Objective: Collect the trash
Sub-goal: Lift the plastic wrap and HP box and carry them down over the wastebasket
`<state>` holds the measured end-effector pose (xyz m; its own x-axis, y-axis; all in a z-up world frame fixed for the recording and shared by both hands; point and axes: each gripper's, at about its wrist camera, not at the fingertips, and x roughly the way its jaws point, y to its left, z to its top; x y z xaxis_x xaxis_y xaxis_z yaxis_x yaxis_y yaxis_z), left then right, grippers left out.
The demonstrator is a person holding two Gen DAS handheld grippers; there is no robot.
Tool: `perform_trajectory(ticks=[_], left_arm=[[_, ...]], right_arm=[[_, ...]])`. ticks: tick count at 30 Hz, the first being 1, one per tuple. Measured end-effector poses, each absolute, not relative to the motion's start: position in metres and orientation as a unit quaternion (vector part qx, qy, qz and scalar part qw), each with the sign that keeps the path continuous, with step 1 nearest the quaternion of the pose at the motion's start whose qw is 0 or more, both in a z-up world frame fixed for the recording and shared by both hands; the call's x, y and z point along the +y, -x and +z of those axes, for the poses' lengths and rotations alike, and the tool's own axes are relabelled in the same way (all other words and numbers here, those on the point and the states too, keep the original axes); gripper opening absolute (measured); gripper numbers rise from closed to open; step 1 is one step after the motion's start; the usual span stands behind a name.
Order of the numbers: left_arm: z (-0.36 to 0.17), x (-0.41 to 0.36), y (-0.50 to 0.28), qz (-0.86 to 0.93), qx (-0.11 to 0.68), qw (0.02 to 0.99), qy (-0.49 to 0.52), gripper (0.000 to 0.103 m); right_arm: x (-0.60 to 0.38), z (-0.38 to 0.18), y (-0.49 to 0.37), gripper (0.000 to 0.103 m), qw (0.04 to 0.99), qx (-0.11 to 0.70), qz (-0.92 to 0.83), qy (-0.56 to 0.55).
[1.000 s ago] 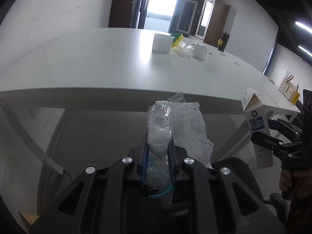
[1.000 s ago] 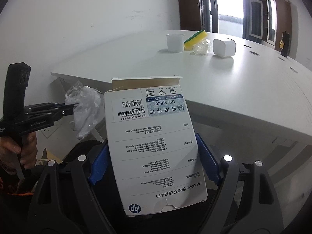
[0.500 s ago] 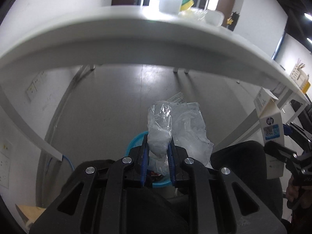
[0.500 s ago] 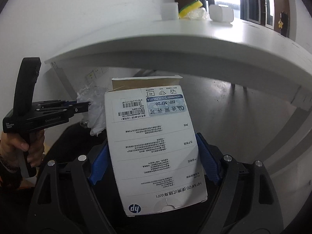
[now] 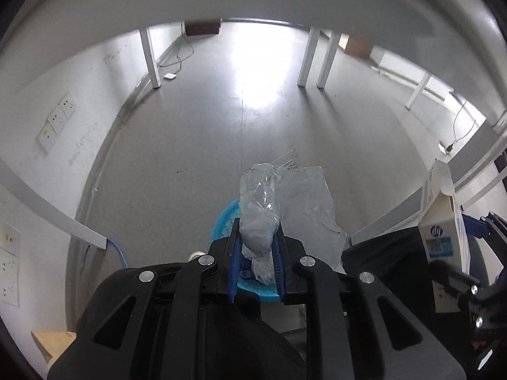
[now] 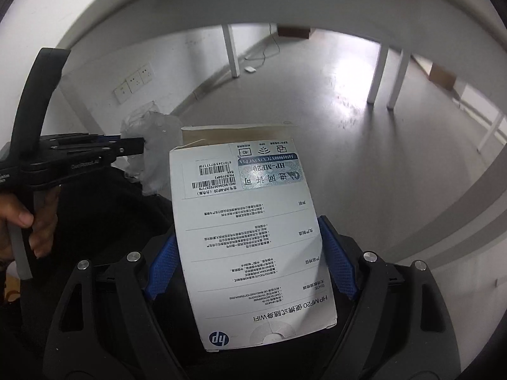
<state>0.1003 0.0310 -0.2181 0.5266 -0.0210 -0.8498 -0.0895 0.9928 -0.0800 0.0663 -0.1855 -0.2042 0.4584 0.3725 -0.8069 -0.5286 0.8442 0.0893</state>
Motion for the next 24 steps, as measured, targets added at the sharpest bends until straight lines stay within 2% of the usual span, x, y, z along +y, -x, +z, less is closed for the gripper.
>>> perform_trajectory(ticks=[5,9,24], left_arm=[[-0.235,0.027,-0.119,0.03,0.494,0.868,0.037,0.017],[-0.25,0.036,-0.133,0.045,0.511,0.856,0.062,0.017],[-0.275,0.037,-0.155,0.065,0.518,0.848,0.089,0.018]], right_arm=[[-0.182,-0.226,-0.086,0.077,0.838,0.482,0.244,0.072],[-0.183,-0.245,-0.106,0.077,0.827,0.512,0.231,0.037],[-0.149,-0.318,-0.165,0.076,0.797,0.569,0.199,0.044]])
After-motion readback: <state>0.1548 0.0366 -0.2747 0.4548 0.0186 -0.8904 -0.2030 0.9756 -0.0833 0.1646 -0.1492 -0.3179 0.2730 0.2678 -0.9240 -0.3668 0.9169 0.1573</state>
